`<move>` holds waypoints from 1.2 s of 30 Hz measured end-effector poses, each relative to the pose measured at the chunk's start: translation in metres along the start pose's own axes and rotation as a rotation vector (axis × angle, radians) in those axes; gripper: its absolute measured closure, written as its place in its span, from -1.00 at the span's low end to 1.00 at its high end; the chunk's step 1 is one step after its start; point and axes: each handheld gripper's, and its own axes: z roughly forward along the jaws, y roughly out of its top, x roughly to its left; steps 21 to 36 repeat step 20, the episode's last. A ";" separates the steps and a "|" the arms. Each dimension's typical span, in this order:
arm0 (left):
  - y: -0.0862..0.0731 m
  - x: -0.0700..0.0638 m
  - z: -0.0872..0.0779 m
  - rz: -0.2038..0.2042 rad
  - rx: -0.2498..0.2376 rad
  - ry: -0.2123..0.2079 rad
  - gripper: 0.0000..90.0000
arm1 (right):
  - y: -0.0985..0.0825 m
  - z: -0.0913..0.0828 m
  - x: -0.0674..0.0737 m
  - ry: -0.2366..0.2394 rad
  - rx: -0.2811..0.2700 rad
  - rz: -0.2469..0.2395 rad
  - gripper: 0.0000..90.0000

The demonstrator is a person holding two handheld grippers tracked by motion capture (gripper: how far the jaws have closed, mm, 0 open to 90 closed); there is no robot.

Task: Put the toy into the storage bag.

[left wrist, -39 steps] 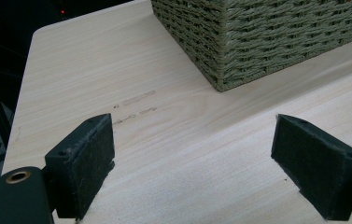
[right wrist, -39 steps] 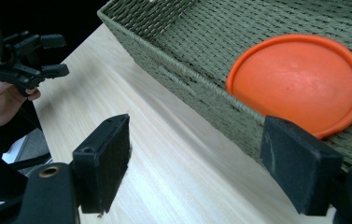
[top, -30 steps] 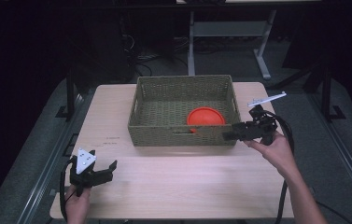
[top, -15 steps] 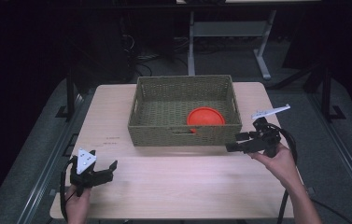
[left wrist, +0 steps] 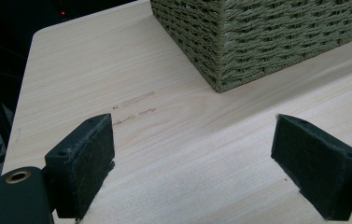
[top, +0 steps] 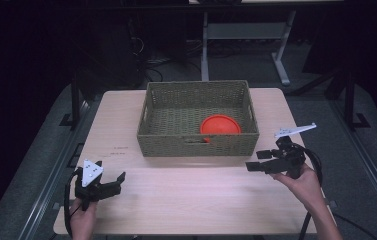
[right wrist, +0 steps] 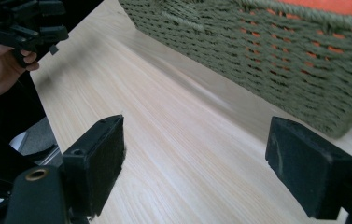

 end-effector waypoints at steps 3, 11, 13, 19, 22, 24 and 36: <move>0.000 0.000 0.000 -0.002 0.000 0.000 -0.72 | -0.007 -0.002 0.000 -0.008 0.001 -0.003 -0.58; 0.000 -0.001 -0.001 -0.007 -0.006 0.001 -0.72 | -0.032 -0.002 -0.002 0.008 -0.014 0.020 -0.58; 0.000 -0.001 -0.002 -0.005 -0.006 0.003 -0.72 | -0.037 -0.003 -0.001 0.009 -0.014 0.018 -0.58; 0.001 -0.001 -0.001 0.002 -0.006 0.003 -0.72 | -0.063 0.003 0.007 0.013 -0.068 -0.039 -0.60; 0.001 -0.001 -0.001 0.002 -0.006 0.003 -0.72 | -0.063 0.003 0.007 0.013 -0.068 -0.039 -0.60; 0.001 -0.001 -0.001 0.002 -0.006 0.003 -0.72 | -0.063 0.003 0.007 0.013 -0.068 -0.039 -0.60; 0.001 -0.001 -0.001 0.002 -0.006 0.003 -0.72 | -0.063 0.003 0.007 0.013 -0.068 -0.039 -0.60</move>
